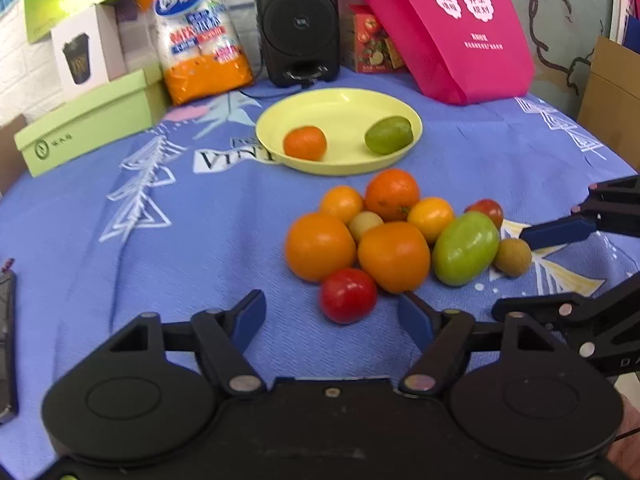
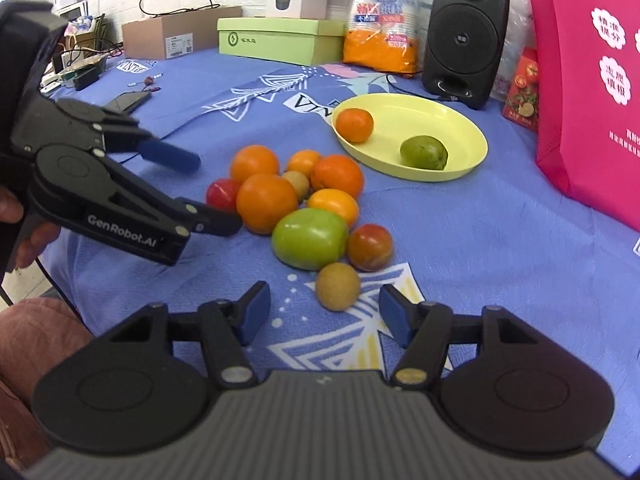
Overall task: Organize fruits
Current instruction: 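Grasp a red tomato with the left tool while the right tool grasps a kiwi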
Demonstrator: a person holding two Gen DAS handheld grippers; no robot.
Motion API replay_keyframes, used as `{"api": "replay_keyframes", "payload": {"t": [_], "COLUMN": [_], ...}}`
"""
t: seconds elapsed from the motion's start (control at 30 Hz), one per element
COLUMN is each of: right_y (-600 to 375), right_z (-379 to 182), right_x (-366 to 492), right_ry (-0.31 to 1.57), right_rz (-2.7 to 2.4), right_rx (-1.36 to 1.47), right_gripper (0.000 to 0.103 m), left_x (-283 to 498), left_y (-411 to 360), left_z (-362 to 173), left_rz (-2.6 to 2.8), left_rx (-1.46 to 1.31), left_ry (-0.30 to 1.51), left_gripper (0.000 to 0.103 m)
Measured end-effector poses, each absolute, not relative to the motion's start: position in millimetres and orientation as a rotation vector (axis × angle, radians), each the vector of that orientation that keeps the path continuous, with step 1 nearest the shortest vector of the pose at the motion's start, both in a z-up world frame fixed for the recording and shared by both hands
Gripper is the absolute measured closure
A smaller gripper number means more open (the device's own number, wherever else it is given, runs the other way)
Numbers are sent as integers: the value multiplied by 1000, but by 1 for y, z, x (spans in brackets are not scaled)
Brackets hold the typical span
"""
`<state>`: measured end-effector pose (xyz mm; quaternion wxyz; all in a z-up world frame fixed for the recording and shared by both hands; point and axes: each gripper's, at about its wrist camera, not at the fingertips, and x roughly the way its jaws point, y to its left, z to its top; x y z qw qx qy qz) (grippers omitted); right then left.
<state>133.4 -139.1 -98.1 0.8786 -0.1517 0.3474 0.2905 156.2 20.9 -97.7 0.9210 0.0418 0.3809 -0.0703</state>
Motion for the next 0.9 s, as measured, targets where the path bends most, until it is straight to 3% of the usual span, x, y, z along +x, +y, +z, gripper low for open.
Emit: {"api": "replay_keyframes", "payload": {"t": [0.17,0.4,0.5,0.7,0.77,0.83,0.9], "right_y": [-139,-133,-134,-133,-135,-137,-139], "right_z": [-101,-102,-102,-102,-100,-99,-98], "right_x": [138,143,143,141,142,142,141], "right_ry": [725,724,726,724,723,723,722], "right_rz": [618,628,633,642,631,624,624], "right_rx": [-305,-310,-307,-306,-304,-301,-298], "right_gripper": [43,42,44,60,73,79,79], "left_x": [161,165,165,163,161,160,158], "left_y": [22,18,17,19,19,18,18], "left_z": [-104,-103,-103,-101,-101,-100,-99], "left_rz": [-167,-229,-234,-247,-245,-243,-241], "left_rx": [61,61,55,27,27,32,40], "left_ry": [782,788,787,791,792,790,789], "left_gripper": [31,58,59,65,66,67,69]}}
